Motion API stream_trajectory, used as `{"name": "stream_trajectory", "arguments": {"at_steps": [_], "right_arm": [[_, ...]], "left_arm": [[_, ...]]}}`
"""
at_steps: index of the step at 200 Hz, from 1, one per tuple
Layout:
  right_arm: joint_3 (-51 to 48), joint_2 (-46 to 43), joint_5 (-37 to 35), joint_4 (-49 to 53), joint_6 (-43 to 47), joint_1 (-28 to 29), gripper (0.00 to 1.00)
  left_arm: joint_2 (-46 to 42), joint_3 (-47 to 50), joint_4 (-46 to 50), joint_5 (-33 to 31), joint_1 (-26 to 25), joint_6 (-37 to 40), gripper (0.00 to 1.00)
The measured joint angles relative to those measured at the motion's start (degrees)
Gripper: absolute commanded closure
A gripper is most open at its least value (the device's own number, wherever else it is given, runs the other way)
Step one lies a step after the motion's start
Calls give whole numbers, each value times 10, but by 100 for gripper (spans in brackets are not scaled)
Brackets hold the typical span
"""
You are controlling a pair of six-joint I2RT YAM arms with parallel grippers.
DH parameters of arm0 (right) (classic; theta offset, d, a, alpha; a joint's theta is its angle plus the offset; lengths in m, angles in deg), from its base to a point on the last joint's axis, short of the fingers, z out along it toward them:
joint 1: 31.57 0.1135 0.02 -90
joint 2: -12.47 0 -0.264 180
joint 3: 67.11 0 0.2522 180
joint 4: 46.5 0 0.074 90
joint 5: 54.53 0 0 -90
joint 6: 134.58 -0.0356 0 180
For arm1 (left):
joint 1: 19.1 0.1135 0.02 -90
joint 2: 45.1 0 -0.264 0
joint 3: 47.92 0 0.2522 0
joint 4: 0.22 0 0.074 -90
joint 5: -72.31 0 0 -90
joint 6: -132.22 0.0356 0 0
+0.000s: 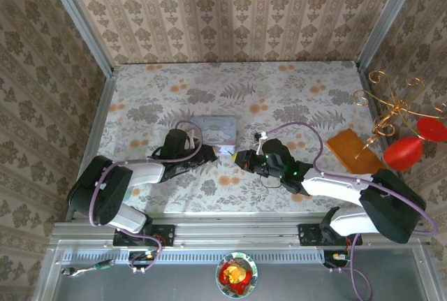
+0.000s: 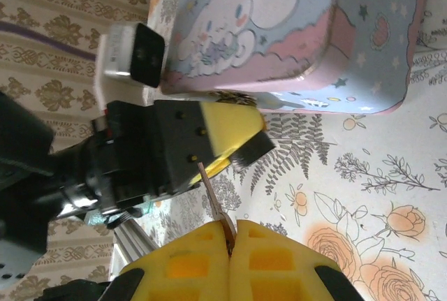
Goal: Unlock the padlock with the key
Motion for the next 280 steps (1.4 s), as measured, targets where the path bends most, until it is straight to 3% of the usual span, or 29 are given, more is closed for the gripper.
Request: {"name": "stream_trajectory", "arguments": {"at_steps": [81,194,280], "right_arm": [[0,84,33,-51,-44,1,100],[-29,135,121,-212,-111,-47,100],[-29,137,166,-239,-100,-67,100]], "left_arm": [[-6,3,-96,1,-18,-105,95],[9,21,-170,0,-17,-157,96],[11,30,-204,0,-13,-191,96]]}}
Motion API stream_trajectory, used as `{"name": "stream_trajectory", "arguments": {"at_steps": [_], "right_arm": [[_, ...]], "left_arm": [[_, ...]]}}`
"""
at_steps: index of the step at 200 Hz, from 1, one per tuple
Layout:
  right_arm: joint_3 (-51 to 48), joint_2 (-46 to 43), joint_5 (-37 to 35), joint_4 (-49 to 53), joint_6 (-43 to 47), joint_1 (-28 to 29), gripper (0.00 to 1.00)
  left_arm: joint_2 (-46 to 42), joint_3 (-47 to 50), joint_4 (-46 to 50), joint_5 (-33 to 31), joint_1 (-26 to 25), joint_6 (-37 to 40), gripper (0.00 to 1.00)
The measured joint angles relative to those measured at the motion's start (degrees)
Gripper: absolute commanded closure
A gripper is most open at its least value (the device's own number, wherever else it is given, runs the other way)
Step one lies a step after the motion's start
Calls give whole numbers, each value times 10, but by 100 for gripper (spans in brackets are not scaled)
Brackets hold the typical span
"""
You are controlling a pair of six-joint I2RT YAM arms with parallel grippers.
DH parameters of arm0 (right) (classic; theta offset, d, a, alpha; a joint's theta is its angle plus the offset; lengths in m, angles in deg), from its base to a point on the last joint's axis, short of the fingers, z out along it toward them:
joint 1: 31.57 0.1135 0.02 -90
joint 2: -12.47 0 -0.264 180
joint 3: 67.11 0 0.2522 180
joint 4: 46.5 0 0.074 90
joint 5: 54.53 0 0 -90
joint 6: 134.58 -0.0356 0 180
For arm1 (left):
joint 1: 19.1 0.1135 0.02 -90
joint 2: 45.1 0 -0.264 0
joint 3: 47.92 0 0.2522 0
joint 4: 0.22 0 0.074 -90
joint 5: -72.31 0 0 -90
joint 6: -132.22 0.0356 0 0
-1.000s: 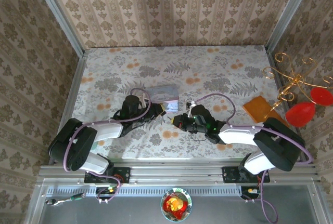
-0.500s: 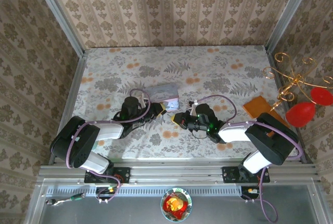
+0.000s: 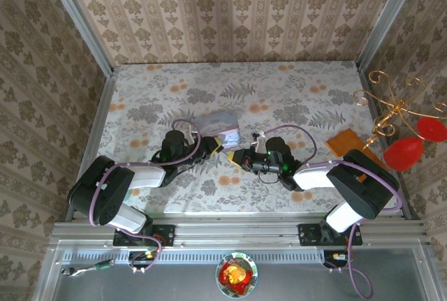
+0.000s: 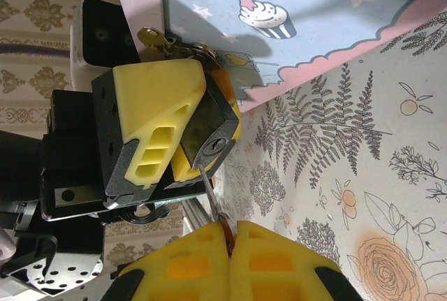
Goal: Unlock the padlock with the key
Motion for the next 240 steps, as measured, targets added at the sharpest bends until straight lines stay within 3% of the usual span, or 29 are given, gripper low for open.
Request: {"name": "stream_trajectory", "arguments": {"at_steps": [240], "right_arm": [[0,46,44,-87,-50,-18,100]], "left_arm": [[14,16,-64,0,4,-42,97]]}}
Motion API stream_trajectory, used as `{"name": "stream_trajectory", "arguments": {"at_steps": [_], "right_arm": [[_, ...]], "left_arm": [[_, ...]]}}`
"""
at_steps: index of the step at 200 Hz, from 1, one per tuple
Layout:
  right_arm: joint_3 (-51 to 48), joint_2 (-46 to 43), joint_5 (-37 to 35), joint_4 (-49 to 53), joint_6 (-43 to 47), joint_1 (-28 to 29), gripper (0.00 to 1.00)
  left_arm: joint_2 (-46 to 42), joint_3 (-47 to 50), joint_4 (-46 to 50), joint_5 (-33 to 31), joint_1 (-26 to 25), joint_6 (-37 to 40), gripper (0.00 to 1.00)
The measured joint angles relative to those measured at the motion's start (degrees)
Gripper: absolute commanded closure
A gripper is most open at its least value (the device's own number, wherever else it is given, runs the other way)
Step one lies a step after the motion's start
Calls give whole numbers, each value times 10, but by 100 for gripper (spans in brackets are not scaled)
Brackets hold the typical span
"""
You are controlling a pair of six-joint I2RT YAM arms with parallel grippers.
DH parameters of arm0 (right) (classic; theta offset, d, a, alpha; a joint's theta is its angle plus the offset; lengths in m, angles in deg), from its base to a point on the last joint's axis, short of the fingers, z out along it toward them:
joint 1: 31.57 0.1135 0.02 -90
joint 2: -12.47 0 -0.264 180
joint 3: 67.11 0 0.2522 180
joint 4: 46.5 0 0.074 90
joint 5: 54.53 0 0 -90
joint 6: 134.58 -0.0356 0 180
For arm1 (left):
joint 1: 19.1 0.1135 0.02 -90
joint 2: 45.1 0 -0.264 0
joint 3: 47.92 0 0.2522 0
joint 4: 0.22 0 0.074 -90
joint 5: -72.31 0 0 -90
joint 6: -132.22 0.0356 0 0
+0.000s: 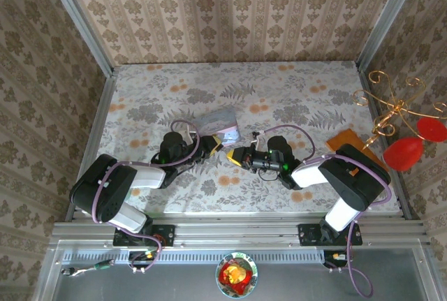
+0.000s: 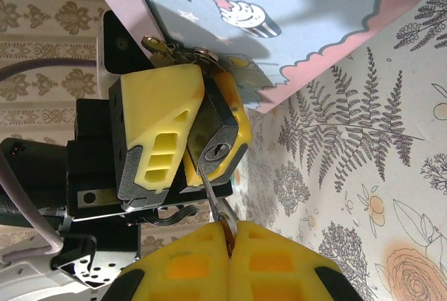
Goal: Unlock the padlock with the key
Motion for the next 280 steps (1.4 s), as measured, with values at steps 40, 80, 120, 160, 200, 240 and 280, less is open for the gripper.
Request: {"name": "stream_trajectory", "arguments": {"at_steps": [40,80,120,160,200,240,280], "right_arm": [[0,6,0,-5,-3,-1,100],[0,15,0,-14,-7,-2,100],[0,21,0,-17,-16,-2,100],[0,26,0,-27,-19,-2,100],[0,35,0,-40,-27,-2,100],[0,36,0,-43,-31,-2,100],[0,36,-1,-43,-33,-2,100]], "left_arm": [[0,1,-2,0,0,-1,97],[0,1,-4,0,0,-1,97],[0,1,-4,0,-1,-1,97],[0,1,-4,-2,-8,-1,97],[0,1,-4,-7,-8,-1,97],[0,1,-4,-9,-9,-1,97],[0,1,-6,-11,-9,-5,98]]}}
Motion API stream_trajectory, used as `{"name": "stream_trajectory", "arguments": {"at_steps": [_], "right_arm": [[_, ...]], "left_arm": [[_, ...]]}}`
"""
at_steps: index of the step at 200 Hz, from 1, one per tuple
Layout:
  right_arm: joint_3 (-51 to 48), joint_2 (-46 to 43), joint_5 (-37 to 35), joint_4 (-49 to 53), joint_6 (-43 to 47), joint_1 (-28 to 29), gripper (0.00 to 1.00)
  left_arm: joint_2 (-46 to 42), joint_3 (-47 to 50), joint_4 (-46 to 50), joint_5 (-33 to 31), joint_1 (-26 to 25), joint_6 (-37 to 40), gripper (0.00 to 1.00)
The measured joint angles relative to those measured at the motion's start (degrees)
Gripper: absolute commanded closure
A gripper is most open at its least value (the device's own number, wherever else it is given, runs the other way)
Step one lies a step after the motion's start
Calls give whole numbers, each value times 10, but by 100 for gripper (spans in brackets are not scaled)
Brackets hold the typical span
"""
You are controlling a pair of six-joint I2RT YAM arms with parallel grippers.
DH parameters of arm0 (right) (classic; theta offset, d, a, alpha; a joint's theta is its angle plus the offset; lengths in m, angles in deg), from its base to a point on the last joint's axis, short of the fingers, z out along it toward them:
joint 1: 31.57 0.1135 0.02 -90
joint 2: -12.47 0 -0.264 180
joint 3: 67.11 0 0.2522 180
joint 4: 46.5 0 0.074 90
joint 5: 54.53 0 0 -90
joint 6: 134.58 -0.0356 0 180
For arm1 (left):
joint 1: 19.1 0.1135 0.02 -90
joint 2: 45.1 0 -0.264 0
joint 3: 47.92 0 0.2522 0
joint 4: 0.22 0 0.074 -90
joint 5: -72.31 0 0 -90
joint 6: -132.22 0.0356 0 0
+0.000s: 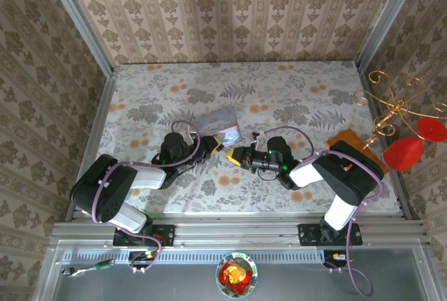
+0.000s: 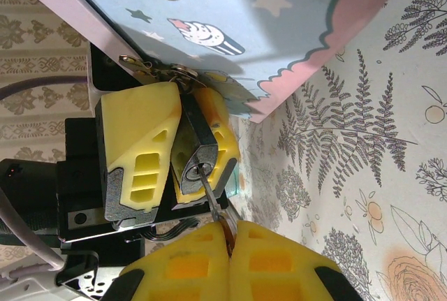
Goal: Unlock the padlock with the key
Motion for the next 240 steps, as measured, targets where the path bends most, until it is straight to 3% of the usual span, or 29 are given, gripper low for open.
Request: {"name": "stream_trajectory", "arguments": {"at_steps": [240], "right_arm": [[9,4,4,4,-17,-11,100]], "left_arm": [[11,4,-24,-17,-11,-8,99]]}}
